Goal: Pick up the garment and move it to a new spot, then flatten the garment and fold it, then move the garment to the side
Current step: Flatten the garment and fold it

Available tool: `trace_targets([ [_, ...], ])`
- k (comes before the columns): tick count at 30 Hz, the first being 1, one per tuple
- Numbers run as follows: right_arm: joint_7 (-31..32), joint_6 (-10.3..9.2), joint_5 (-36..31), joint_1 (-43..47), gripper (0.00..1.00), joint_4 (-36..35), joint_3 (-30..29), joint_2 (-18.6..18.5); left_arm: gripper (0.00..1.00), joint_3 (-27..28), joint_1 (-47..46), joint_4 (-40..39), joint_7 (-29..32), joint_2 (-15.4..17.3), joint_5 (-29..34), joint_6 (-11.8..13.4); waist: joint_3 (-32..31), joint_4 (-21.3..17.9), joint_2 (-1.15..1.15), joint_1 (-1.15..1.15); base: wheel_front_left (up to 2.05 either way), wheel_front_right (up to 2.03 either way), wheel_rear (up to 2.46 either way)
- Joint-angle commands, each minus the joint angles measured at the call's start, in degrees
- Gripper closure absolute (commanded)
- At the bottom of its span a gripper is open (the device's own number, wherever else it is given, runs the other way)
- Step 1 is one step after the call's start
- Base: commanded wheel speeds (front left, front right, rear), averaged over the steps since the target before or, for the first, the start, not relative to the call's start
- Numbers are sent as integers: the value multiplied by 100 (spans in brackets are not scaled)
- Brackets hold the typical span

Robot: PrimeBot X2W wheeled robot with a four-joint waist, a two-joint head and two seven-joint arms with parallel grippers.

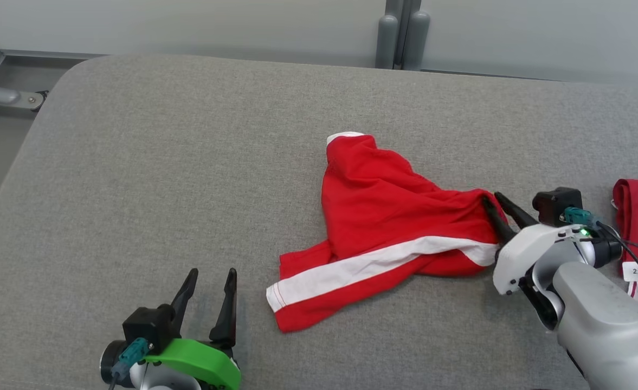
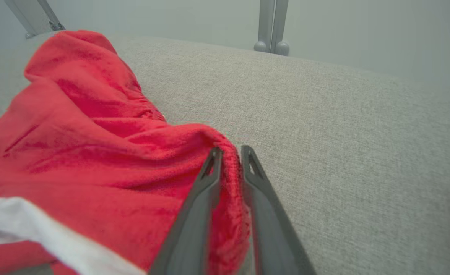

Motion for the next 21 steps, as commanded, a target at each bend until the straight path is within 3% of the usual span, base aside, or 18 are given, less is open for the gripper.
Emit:
trace_targets([
  [1, -14, -10, -102, -59, 0, -26, -79, 27, 0, -18, -74, 23, 3, 7, -39, -3, -17, -2, 0, 0, 0, 0, 0],
  [11, -15, -10, -1397, 1148, 0, -1198, -1962, 427, 0, -471, 252, 22, 3, 6, -306, -3, -423, -375, 0, 0, 0, 0, 0],
  [21, -15, -10, -1879, 2336, 0, -1677, -2583, 700, 0, -679, 461, 290, 3, 7, -565, -3, -596, -742, 0, 0, 0, 0, 0],
])
